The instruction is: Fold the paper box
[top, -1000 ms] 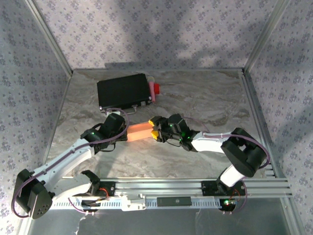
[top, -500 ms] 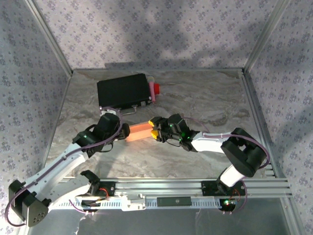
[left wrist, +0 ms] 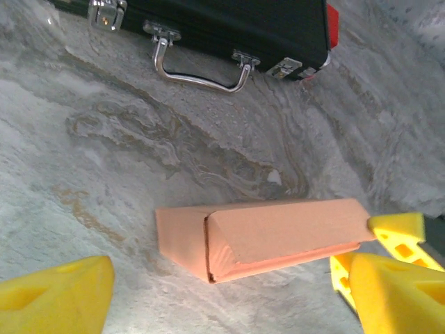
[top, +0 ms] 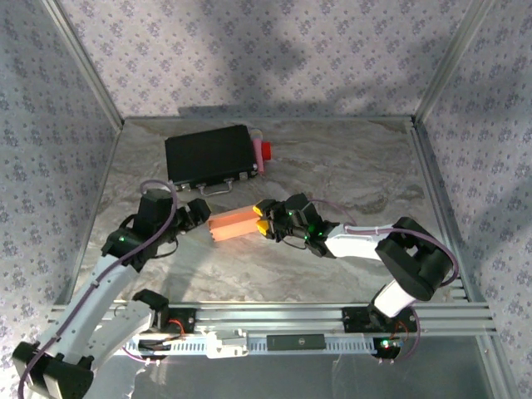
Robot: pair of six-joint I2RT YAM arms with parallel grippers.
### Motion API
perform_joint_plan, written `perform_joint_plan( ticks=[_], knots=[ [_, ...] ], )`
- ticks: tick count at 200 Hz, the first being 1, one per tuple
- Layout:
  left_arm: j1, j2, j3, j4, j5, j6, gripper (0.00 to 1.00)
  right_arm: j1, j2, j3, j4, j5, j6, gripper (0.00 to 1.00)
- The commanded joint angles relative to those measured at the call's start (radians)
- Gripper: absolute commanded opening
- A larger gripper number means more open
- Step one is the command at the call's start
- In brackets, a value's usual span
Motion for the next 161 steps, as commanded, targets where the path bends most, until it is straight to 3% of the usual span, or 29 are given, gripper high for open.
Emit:
perform_joint_plan(
  ticks=[1, 10, 31, 49, 65, 117, 140, 161],
  knots=[
    [0.024, 0.035, -0.049, 0.083, 0.125, -0.05, 0.81, 0.007, 0.011, 0.008, -0.05, 0.031, 0.004, 0.5],
    [0.027, 0.052, -0.065, 0.113, 0.151, -0.061, 0.79, 0.006, 0.013, 0.009, -0.052, 0.03, 0.004, 0.48],
    [0.031, 0.063, -0.112, 0.157, 0.175, -0.09, 0.62, 0.007, 0.015, 0.009, -0.054, 0.032, 0.003, 0.44],
    [0.038, 0.063, -0.138, 0.171, 0.176, -0.097, 0.6, 0.007, 0.018, 0.009, -0.051, 0.031, 0.004, 0.41],
    [0.041, 0.062, -0.155, 0.178, 0.178, -0.104, 0.51, 0.004, 0.018, 0.009, -0.056, 0.031, 0.004, 0.4],
    [0.052, 0.061, -0.195, 0.21, 0.179, -0.102, 0.5, 0.005, 0.031, 0.008, -0.051, 0.024, 0.004, 0.36],
    [0.058, 0.072, -0.197, 0.203, 0.183, -0.099, 0.41, 0.003, 0.031, 0.007, -0.053, 0.023, 0.004, 0.33],
    [0.06, 0.08, -0.219, 0.222, 0.187, -0.103, 0.4, 0.003, 0.031, 0.005, -0.056, 0.018, 0.003, 0.33]
  ],
)
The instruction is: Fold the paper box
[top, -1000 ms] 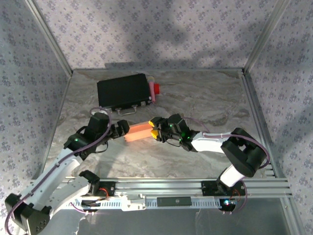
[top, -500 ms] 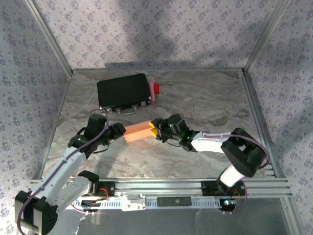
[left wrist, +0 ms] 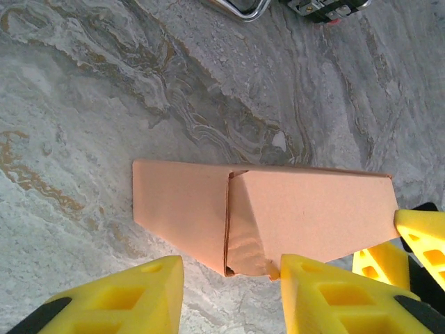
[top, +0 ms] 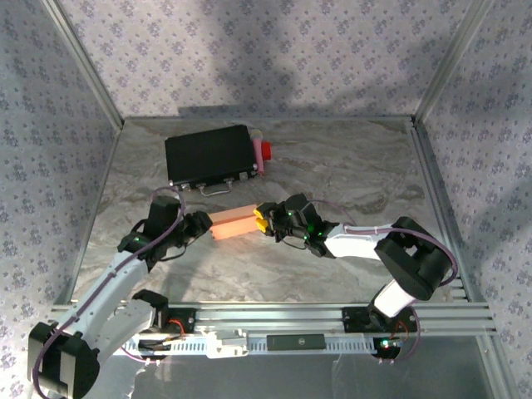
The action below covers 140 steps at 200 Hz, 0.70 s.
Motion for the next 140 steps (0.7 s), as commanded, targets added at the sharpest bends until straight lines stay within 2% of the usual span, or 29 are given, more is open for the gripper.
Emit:
perform_joint_plan(
  ticks=[1, 38, 120, 140],
  knots=[
    [0.01, 0.009, -0.031, 0.021, 0.008, -0.002, 0.4, 0.001, 0.025, 0.004, -0.056, 0.012, 0.001, 0.33],
    [0.011, 0.012, -0.069, 0.038, 0.01, -0.01, 0.37, 0.001, 0.026, -0.009, -0.064, 0.012, 0.002, 0.29],
    [0.01, 0.015, -0.088, 0.041, 0.02, -0.01, 0.34, -0.004, 0.028, -0.027, -0.078, -0.003, -0.012, 0.28],
    [0.01, 0.016, -0.102, 0.056, 0.026, -0.015, 0.29, -0.007, 0.021, -0.025, -0.089, -0.01, -0.03, 0.28]
  ],
)
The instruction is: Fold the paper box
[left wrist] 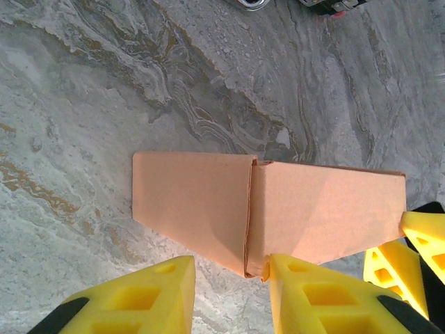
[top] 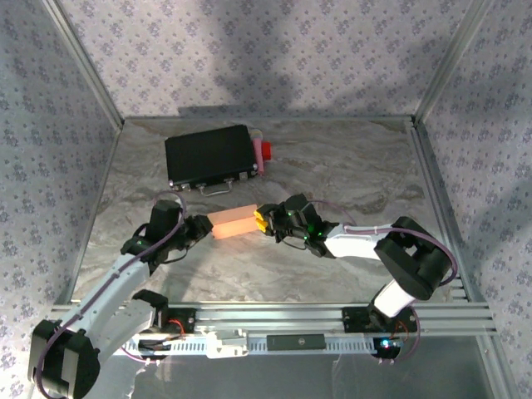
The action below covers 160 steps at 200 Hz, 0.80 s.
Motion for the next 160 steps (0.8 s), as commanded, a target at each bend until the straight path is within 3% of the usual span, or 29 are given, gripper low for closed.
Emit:
perform_joint_plan(
  ticks=[1, 78, 160],
  knots=[
    [0.006, 0.016, -0.031, -0.032, -0.002, -0.003, 0.28, -0.007, 0.019, -0.025, -0.084, -0.004, -0.028, 0.28],
    [-0.024, -0.026, -0.033, -0.056, 0.004, -0.005, 0.25, -0.013, -0.074, -0.013, -0.22, -0.015, -0.152, 0.34],
    [-0.292, -0.119, -0.11, -0.062, -0.174, -0.128, 0.21, 0.025, -0.243, -0.169, -0.306, 0.046, -0.24, 0.33]
  ],
)
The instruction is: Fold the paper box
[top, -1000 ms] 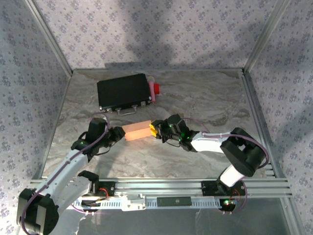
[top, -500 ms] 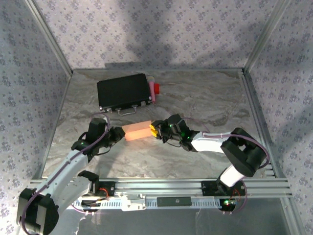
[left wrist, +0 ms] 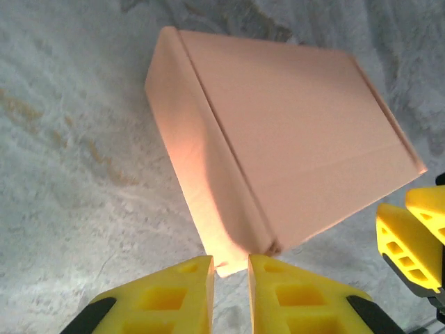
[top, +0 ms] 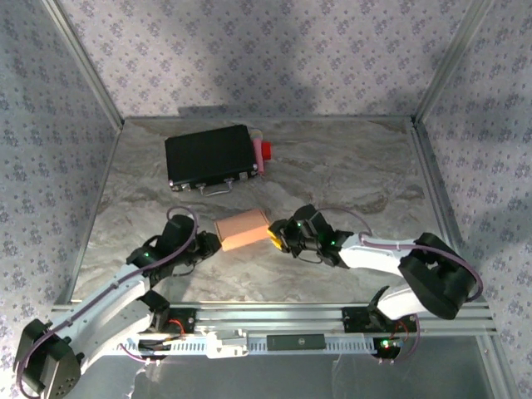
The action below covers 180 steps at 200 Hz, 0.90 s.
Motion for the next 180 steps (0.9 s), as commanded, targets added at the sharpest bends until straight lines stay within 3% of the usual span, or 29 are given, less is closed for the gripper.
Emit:
perform_joint_plan(
  ticks=[1, 57, 78, 91, 98, 101, 103, 107, 120, 131, 149, 161, 174, 180],
  knots=[
    [-0.043, -0.033, -0.031, -0.014, -0.075, -0.055, 0.21, 0.01, -0.052, -0.033, -0.057, 0.055, -0.043, 0.33],
    [-0.048, -0.052, 0.024, -0.072, -0.097, -0.031, 0.21, 0.0, -0.094, -0.028, -0.085, 0.084, -0.092, 0.33],
    [-0.045, -0.063, 0.104, -0.144, -0.131, 0.012, 0.26, -0.031, -0.176, 0.031, -0.226, 0.128, -0.245, 0.44],
    [-0.016, -0.066, 0.171, -0.185, -0.144, 0.058, 0.41, -0.069, -0.254, 0.09, -0.402, 0.207, -0.392, 0.68],
    [0.016, -0.067, 0.203, -0.206, -0.142, 0.088, 0.67, -0.097, -0.298, 0.113, -0.476, 0.247, -0.483, 0.78],
    [0.033, -0.069, 0.216, -0.212, -0.136, 0.102, 0.93, -0.111, -0.313, 0.124, -0.507, 0.262, -0.521, 0.82],
    [0.046, -0.068, 0.224, -0.214, -0.132, 0.112, 0.98, -0.12, -0.33, 0.131, -0.529, 0.274, -0.54, 0.91],
    [0.075, -0.068, 0.239, -0.217, -0.119, 0.134, 1.0, -0.141, -0.358, 0.144, -0.577, 0.297, -0.564, 0.98],
    [0.174, -0.071, 0.279, -0.214, -0.069, 0.213, 1.0, -0.219, -0.442, 0.185, -0.704, 0.358, -0.716, 0.99],
    [0.26, -0.077, 0.314, -0.218, -0.081, 0.274, 1.0, -0.281, -0.498, 0.238, -0.819, 0.494, -0.807, 0.99],
    [0.33, -0.074, 0.366, -0.241, -0.254, 0.334, 1.0, -0.345, -0.573, 0.275, -0.913, 0.696, -0.919, 0.99],
    [0.335, -0.055, 0.385, -0.252, -0.481, 0.335, 1.0, -0.366, -0.607, 0.263, -0.917, 0.869, -0.955, 0.99],
    [0.337, -0.025, 0.359, -0.24, -0.773, 0.279, 1.0, -0.408, -0.641, 0.171, -0.724, 0.9, -1.17, 0.99],
    [0.338, -0.013, 0.327, -0.171, -0.823, 0.326, 1.0, -0.437, -0.652, 0.113, -0.581, 0.852, -1.292, 0.99]
  ],
)
